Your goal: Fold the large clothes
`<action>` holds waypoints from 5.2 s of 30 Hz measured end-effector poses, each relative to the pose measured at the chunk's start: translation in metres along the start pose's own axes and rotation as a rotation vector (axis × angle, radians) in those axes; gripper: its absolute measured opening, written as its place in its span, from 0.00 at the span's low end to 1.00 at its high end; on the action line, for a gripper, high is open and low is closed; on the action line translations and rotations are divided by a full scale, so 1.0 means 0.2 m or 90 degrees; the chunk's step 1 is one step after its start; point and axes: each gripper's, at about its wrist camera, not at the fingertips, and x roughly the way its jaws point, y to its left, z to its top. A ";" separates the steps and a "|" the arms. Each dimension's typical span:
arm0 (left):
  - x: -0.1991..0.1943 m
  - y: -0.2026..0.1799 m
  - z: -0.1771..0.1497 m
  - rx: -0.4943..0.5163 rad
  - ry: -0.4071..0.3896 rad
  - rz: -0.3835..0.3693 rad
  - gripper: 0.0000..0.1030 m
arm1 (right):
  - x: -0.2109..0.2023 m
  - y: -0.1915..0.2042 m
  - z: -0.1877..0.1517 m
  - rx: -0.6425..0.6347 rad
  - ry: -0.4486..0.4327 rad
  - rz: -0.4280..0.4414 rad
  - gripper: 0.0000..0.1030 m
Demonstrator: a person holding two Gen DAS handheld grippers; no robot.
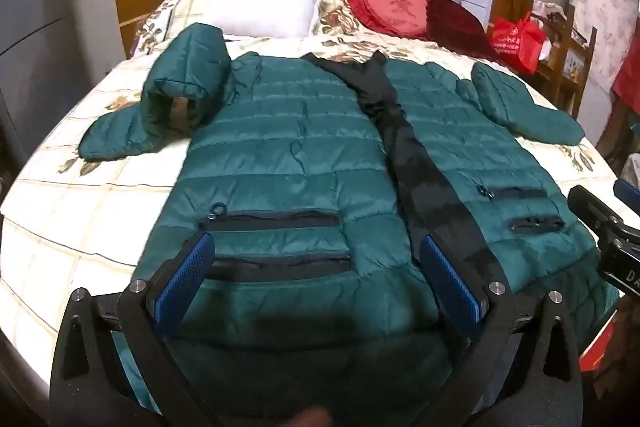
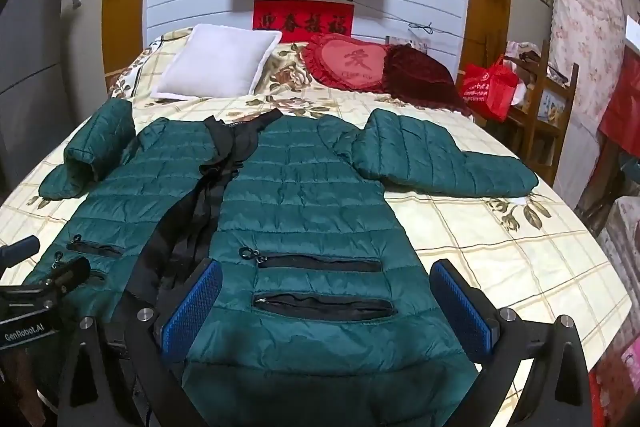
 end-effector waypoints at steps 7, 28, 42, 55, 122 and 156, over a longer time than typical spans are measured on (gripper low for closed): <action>0.00 0.00 -0.01 -0.009 0.003 -0.045 1.00 | 0.02 -0.02 0.00 0.013 0.006 -0.003 1.00; 0.06 0.06 -0.03 -0.042 0.044 -0.043 1.00 | 0.05 0.00 -0.01 0.009 0.006 -0.004 1.00; 0.09 0.06 -0.04 -0.046 0.057 -0.029 1.00 | 0.03 0.01 -0.01 0.001 -0.012 -0.011 1.00; 0.09 0.07 -0.04 -0.048 0.060 -0.027 1.00 | 0.03 0.00 -0.01 -0.003 0.009 -0.012 1.00; 0.10 0.07 -0.05 -0.045 0.066 -0.021 1.00 | 0.01 -0.04 0.01 0.033 -0.012 0.008 1.00; 0.06 0.03 -0.05 -0.030 0.056 -0.008 1.00 | -0.03 -0.05 -0.01 0.043 -0.017 0.010 1.00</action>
